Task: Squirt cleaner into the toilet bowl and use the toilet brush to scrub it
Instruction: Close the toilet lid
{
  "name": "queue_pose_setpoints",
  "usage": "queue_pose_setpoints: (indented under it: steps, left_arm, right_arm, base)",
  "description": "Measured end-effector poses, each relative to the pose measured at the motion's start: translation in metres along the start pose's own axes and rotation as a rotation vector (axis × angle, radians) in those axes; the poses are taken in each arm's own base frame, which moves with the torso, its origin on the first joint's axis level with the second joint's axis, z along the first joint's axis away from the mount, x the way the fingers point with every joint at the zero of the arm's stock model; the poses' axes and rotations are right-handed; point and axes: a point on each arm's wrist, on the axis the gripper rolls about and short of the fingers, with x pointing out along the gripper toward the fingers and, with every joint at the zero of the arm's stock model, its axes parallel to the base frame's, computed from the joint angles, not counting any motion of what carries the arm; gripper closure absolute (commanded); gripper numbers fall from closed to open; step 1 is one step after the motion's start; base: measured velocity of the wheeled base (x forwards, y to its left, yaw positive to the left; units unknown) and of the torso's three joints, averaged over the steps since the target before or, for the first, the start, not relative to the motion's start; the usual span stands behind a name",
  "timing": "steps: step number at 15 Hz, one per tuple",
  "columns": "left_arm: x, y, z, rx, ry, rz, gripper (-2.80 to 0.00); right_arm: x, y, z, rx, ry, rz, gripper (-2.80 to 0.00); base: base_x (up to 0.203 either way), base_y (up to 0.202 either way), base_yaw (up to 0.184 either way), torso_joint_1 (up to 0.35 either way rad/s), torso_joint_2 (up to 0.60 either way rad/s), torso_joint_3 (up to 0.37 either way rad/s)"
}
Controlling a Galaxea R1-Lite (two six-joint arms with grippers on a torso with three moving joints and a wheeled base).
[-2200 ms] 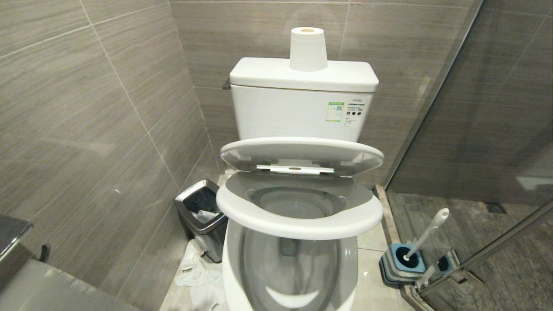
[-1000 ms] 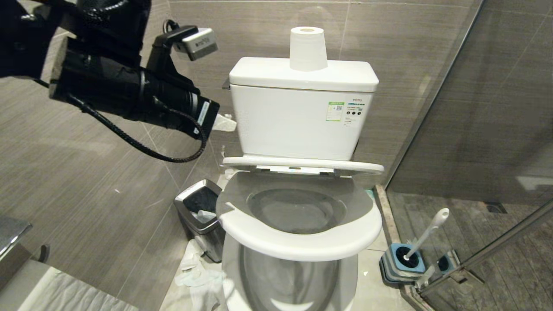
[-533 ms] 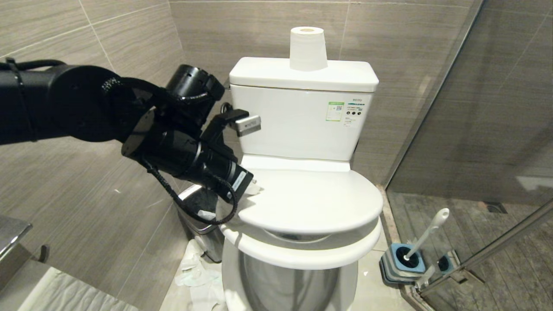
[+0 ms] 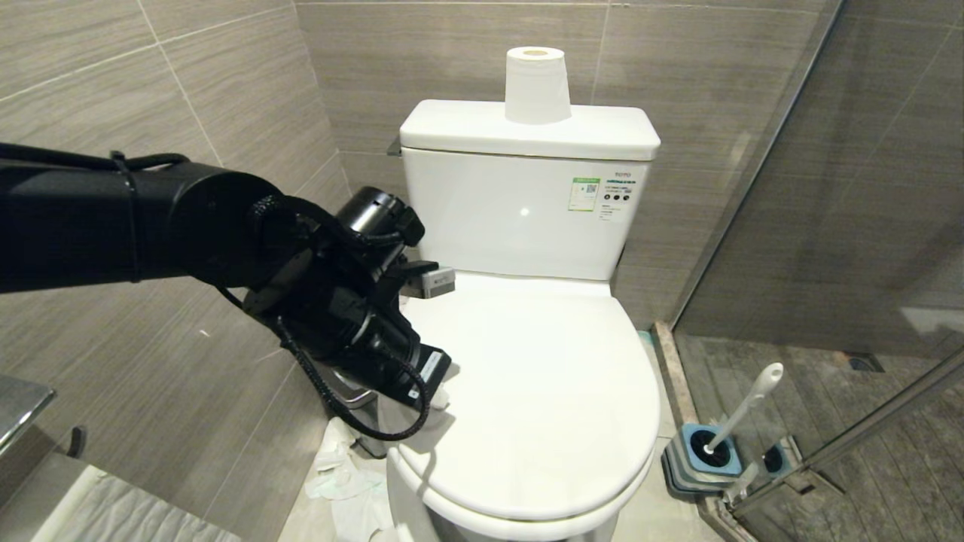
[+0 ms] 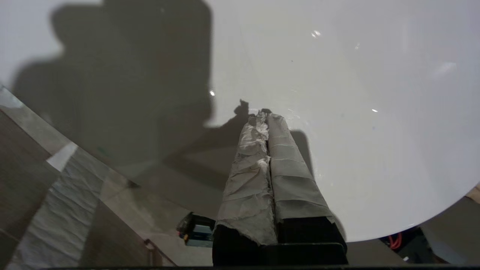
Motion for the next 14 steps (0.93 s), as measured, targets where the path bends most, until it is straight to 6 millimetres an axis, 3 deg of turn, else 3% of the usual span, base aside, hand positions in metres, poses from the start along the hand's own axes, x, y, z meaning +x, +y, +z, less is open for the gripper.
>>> queue_pose_setpoints:
  steps: [9, 14]
  left_arm:
    - [0.066, -0.007, 0.004, -0.131, -0.081, 0.036, 0.00]
    - [0.102, -0.007, -0.007, -0.155, -0.121, 0.127, 0.00]
  right_arm:
    - [0.000, 0.000, 0.000, 0.000, 0.000, 0.000, 0.00]
    - [0.000, 0.000, 0.000, 0.000, 0.000, 0.000, 0.00]
  base:
    - [0.000, 0.000, 0.000, 0.000, 0.00, 0.000]
    - [0.000, 0.000, 0.000, 0.000, 0.00, 0.000]
